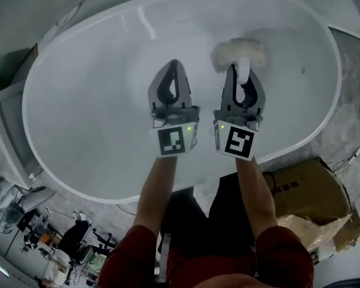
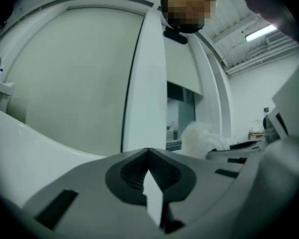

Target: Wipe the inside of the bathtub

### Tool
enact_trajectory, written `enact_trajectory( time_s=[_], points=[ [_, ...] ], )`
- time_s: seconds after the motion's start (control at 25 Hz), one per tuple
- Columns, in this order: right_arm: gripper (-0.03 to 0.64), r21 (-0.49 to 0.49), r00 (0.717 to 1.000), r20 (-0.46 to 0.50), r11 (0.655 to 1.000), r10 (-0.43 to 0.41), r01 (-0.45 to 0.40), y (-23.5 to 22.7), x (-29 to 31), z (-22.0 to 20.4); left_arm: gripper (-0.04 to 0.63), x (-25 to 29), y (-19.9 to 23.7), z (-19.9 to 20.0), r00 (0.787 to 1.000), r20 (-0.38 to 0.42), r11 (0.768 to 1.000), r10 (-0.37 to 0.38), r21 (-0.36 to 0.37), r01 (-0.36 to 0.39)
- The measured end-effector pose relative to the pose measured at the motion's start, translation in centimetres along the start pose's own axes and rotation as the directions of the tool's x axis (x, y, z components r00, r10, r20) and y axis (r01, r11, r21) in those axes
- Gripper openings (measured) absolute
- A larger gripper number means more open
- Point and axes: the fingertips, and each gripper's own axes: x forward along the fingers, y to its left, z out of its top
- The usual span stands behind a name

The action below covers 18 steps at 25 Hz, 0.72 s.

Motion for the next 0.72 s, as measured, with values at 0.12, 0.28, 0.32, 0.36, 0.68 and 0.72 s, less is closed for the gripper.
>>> enact_trajectory(
  time_s=[0.12,0.28,0.32,0.36,0.68,0.72],
  points=[
    [0.090,0.012,0.997,-0.020,0.997,-0.072,0.072,-6.5,-0.9,-0.7,0.015,2.7,-6.3,-0.2,0.998,-0.009,0.998,-0.069,0.000,0.069],
    [0.089,0.012,0.990,-0.055,0.991,-0.129,0.130,-13.4,-0.9,-2.4,0.015,5.9,-13.0,-1.1,0.991,-0.013,0.991,-0.133,-0.005,0.133],
    [0.089,0.009,0.988,-0.061,0.990,-0.138,0.139,-14.7,-0.8,-2.9,0.015,6.5,-14.1,-1.4,0.989,-0.018,0.989,-0.145,-0.008,0.145],
    [0.089,0.008,0.987,-0.065,0.989,-0.146,0.147,-15.8,-0.6,-3.3,0.015,7.0,-15.2,-1.7,0.987,-0.024,0.988,-0.156,-0.010,0.156],
    [0.089,0.033,0.985,-0.089,0.988,-0.145,0.148,-20.6,4.1,-6.9,0.015,9.9,-19.4,-3.5,0.983,-0.045,0.984,-0.176,0.017,0.177],
    [0.090,0.028,0.986,-0.091,0.989,-0.139,0.142,-21.0,5.2,-7.3,0.015,10.2,-19.5,-3.7,0.984,-0.046,0.985,-0.173,0.017,0.174]
  ],
)
